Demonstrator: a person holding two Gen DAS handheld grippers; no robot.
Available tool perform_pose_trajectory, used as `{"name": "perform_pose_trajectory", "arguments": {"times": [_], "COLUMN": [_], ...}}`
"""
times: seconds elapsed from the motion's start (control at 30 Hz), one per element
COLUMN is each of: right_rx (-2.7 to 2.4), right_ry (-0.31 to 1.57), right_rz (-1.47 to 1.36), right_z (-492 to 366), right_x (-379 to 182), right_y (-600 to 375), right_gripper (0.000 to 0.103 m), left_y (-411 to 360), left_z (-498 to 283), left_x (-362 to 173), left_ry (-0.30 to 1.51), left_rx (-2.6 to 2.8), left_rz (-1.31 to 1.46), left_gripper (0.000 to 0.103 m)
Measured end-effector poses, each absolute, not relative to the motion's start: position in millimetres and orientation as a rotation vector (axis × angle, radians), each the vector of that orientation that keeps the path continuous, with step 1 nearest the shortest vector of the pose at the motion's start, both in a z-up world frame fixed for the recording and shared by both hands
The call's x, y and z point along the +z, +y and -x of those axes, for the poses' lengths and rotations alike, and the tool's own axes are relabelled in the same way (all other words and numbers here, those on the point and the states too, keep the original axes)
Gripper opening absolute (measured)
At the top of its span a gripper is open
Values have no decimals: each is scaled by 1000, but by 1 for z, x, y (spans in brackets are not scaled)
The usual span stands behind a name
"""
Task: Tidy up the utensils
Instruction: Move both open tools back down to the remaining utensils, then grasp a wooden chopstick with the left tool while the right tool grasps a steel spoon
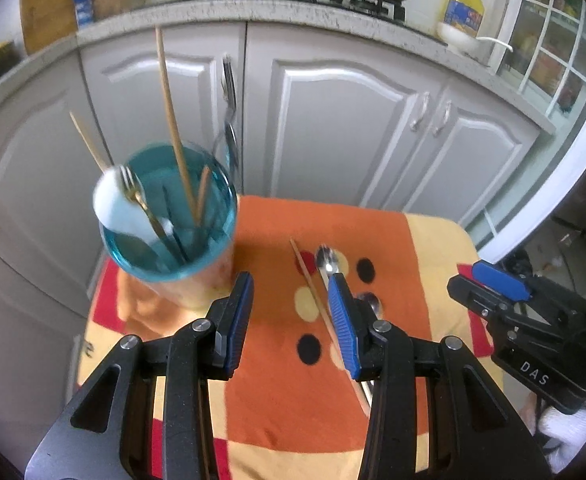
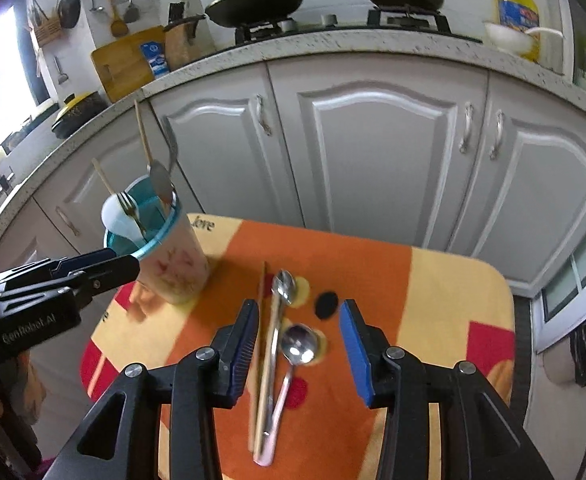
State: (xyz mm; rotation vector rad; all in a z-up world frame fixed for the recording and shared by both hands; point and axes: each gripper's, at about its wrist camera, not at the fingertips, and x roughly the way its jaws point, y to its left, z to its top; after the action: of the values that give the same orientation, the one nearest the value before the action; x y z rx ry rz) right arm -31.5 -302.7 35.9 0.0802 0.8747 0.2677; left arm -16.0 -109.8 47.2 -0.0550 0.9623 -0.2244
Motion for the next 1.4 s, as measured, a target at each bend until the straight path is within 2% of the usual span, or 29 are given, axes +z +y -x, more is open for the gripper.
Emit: {"name": "perform_pose_trajectory", "arguments": {"times": [0.47,0.77,0.93,1.03,1.1,1.2,1.4], "right_rx": [302,316,316,320,323,328,370], "right_ry": [1087,1101,1107,1107,1109,1114,1101], "right_rz": [-118,-133,-147,-150,-155,-155,-138], "right_z": [15,10,5,3,2,2,2], "right_x": [-50,-55,-57,-57,-58,-58,-57], "right_y": [-313,-320,-323,-324,-323,-321,-314], "right_gripper": [40,40,40,40,40,40,40], "left_y": [-135,-156,-164,-164,-162,-159,-134], "left_z": [9,-21,-28,-29,-31,-24,6], "left_x": [-30,-75,-90,-90,-91,-85,-84], "left_ry": [1142,1227,1257,1254,1266,1251,1311], "left_rx": [-294,-308,-286,-306,-332,-341,-384], "left_rz": [82,102,72,80,116,75,48], "left_gripper": [38,37,27,18,8,1,0]}}
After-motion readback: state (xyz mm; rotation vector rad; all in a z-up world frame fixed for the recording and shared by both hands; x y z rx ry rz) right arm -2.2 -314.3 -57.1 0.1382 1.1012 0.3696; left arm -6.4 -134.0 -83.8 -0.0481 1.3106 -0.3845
